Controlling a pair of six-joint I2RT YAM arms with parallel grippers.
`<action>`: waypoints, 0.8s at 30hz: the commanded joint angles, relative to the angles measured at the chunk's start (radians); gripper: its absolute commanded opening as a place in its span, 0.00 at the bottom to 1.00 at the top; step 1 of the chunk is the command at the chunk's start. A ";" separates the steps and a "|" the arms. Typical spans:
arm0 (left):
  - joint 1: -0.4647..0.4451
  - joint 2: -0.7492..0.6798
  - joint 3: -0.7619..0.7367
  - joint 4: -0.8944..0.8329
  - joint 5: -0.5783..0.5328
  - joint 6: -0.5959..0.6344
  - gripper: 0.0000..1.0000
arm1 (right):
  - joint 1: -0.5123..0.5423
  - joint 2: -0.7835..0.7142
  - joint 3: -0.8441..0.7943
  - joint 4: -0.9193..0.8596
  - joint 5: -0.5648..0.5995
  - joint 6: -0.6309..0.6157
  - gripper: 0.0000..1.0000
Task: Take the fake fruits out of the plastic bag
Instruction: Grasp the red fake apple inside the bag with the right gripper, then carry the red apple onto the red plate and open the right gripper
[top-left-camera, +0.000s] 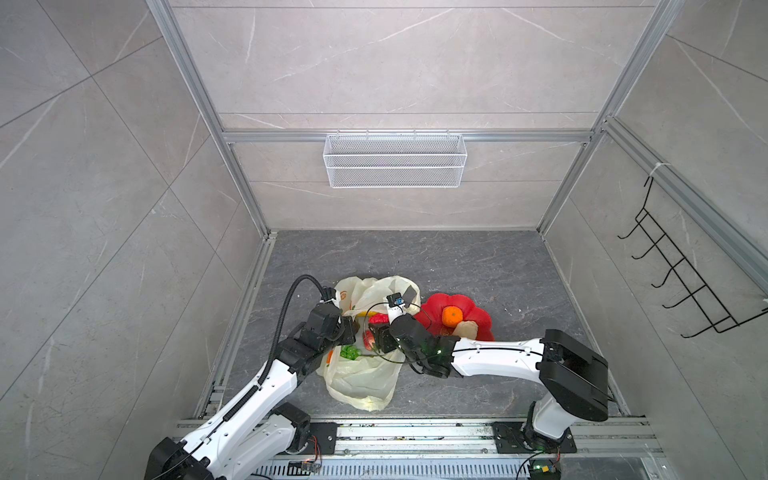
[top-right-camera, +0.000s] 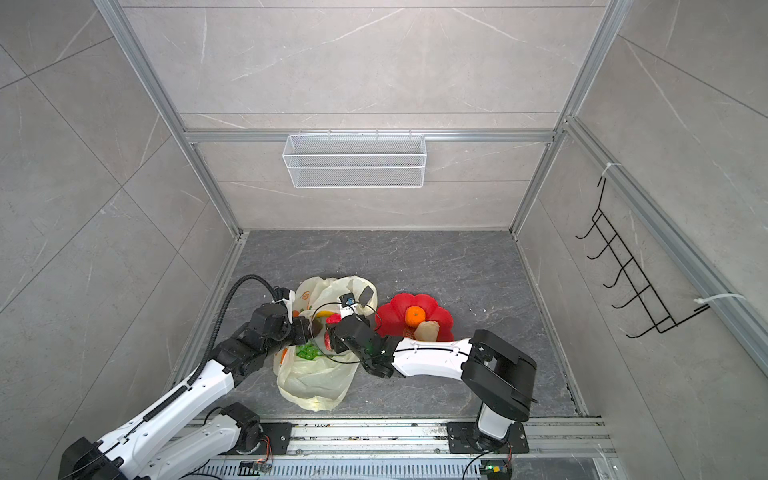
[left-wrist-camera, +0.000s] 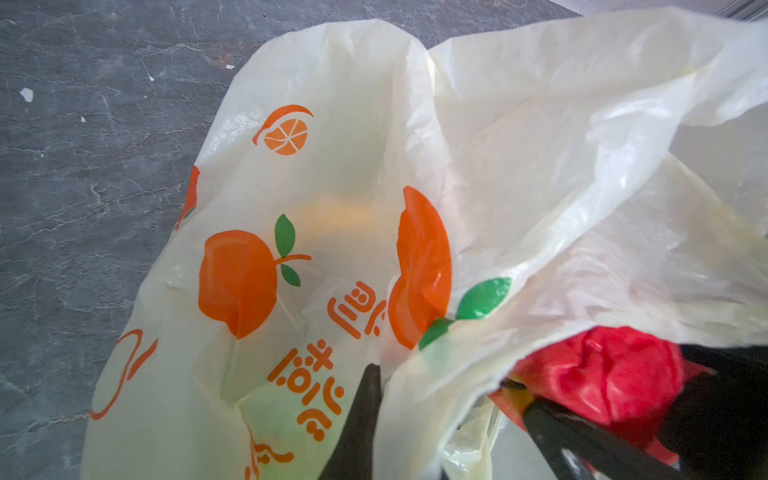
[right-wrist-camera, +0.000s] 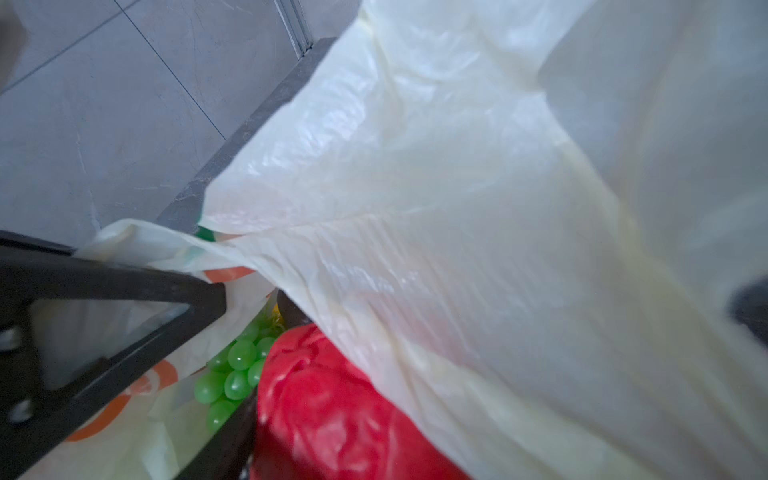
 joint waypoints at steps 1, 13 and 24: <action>-0.001 0.015 0.060 0.001 -0.046 -0.012 0.09 | 0.006 -0.086 -0.033 -0.028 0.012 -0.017 0.60; 0.001 0.074 0.095 -0.021 -0.067 -0.024 0.10 | 0.006 -0.402 -0.166 -0.259 0.002 0.063 0.61; 0.006 0.069 0.086 -0.027 -0.089 -0.016 0.10 | -0.048 -0.727 -0.256 -0.538 0.058 0.152 0.61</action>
